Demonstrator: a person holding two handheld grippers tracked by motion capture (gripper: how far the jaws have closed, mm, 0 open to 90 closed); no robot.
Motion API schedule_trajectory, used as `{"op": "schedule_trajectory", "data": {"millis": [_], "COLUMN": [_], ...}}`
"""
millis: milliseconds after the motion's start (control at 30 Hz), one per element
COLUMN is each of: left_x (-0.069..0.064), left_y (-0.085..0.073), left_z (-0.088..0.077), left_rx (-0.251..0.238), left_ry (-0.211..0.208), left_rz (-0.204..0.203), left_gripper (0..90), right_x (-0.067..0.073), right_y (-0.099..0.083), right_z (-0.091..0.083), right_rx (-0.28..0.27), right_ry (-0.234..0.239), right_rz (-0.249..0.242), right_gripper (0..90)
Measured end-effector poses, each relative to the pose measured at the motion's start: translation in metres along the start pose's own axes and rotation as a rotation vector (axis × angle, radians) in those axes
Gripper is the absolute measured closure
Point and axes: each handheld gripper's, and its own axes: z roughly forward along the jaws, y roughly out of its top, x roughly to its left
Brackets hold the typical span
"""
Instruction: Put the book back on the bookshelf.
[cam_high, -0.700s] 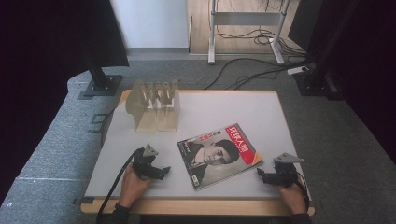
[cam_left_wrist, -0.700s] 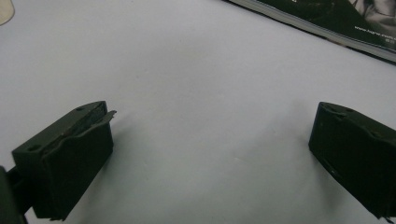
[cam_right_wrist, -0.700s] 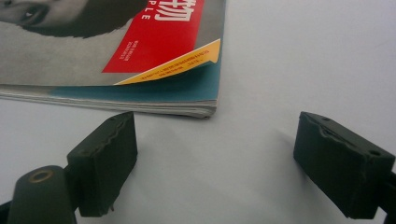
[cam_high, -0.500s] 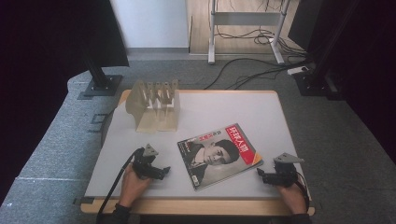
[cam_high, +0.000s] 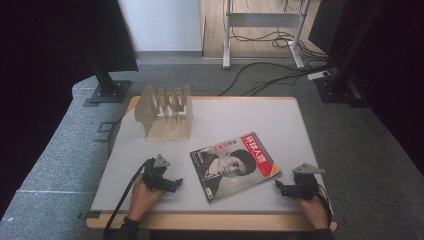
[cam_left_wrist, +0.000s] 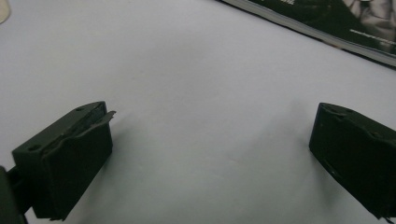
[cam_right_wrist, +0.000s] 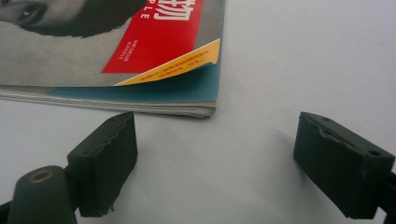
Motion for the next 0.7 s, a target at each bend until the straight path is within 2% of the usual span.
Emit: {"op": "schedule_trajectory", "data": {"millis": [67, 367, 433, 700], "left_x": [-0.001, -0.002, -0.001, 0.004], "left_y": [0.003, 0.018, 0.023, 0.044], "left_z": [0.000, 0.001, 0.002, 0.007], "left_rx": [-0.006, -0.005, -0.009, -0.028], "left_ry": [-0.021, -0.030, -0.047, -0.064], "left_rz": [-0.004, 0.041, 0.045, 0.059], "left_gripper": [0.0, 0.0, 0.0, 0.0], "right_x": [0.000, 0.002, 0.003, 0.009], "right_y": [0.001, 0.004, 0.005, 0.011], "right_z": [-0.001, -0.005, -0.005, -0.005], "right_rx": [0.009, 0.001, -0.003, -0.002], "right_ry": [-0.002, 0.007, 0.005, 0.020], "right_rz": [-0.002, -0.005, -0.006, -0.031], "right_gripper": [12.7, 0.6, 0.0, 0.6]}}
